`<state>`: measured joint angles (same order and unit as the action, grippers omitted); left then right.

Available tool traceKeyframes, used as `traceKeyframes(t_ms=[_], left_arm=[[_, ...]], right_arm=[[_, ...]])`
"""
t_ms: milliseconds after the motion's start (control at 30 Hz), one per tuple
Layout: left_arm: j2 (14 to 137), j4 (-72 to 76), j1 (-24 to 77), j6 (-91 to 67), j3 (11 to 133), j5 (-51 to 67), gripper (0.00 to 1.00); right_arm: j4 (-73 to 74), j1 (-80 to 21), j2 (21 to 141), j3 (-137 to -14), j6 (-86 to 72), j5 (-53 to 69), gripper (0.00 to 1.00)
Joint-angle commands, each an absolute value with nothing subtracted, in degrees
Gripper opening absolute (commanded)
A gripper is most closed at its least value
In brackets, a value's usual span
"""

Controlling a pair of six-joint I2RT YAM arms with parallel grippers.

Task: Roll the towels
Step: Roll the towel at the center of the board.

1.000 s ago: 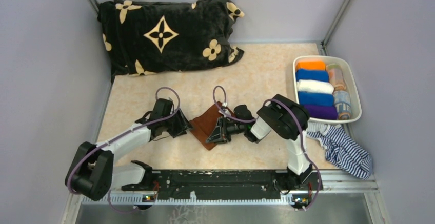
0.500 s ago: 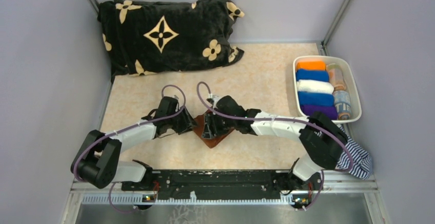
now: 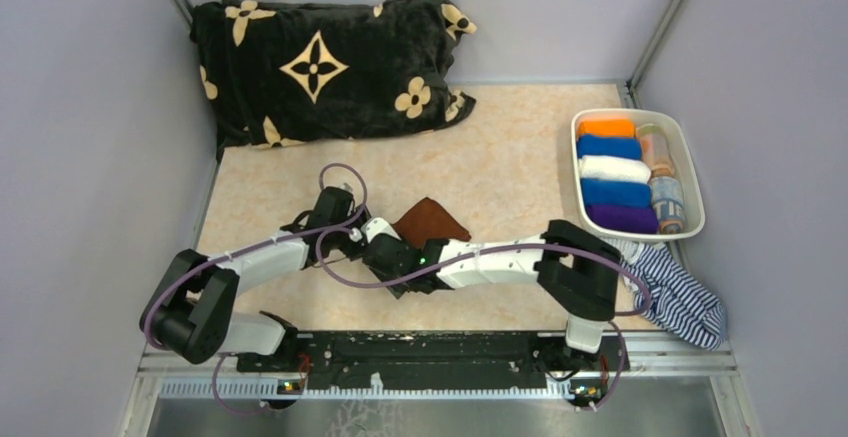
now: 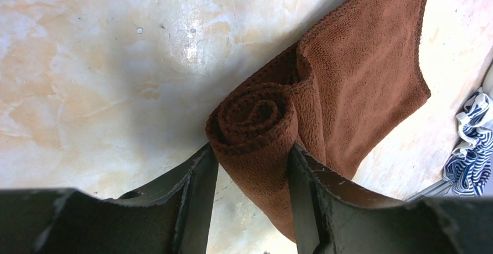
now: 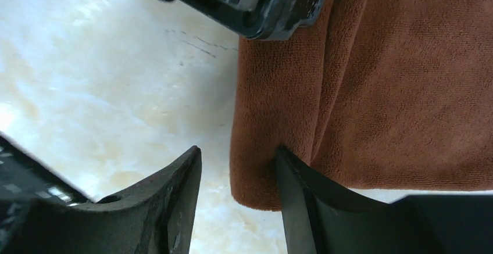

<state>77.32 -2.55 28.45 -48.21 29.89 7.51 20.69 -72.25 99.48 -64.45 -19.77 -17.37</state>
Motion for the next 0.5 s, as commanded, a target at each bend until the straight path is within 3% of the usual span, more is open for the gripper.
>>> traceKeyframes(t_ms=[0, 267, 367, 467], left_arm=[[79.76, -7.98, 29.14, -47.46, 28.91, 3.98, 0.54], [79.78, -8.35, 29.18, -46.75, 29.6, 3.26, 0.55], [79.66, -8.59, 29.25, -46.68, 29.91, 3.1, 0.56], [78.22, -9.77, 29.18, -46.66, 30.49, 2.26, 0.58]], right_arm=[[24.58, -73.62, 103.86, -67.92, -17.36, -25.04, 0.5], [27.76, -73.82, 107.52, -65.75, -18.58, -28.7, 0.48], [28.19, -73.75, 107.97, -65.18, -18.95, -27.68, 0.41], [28.53, -73.47, 108.54, -64.85, -19.41, -25.01, 0.28]])
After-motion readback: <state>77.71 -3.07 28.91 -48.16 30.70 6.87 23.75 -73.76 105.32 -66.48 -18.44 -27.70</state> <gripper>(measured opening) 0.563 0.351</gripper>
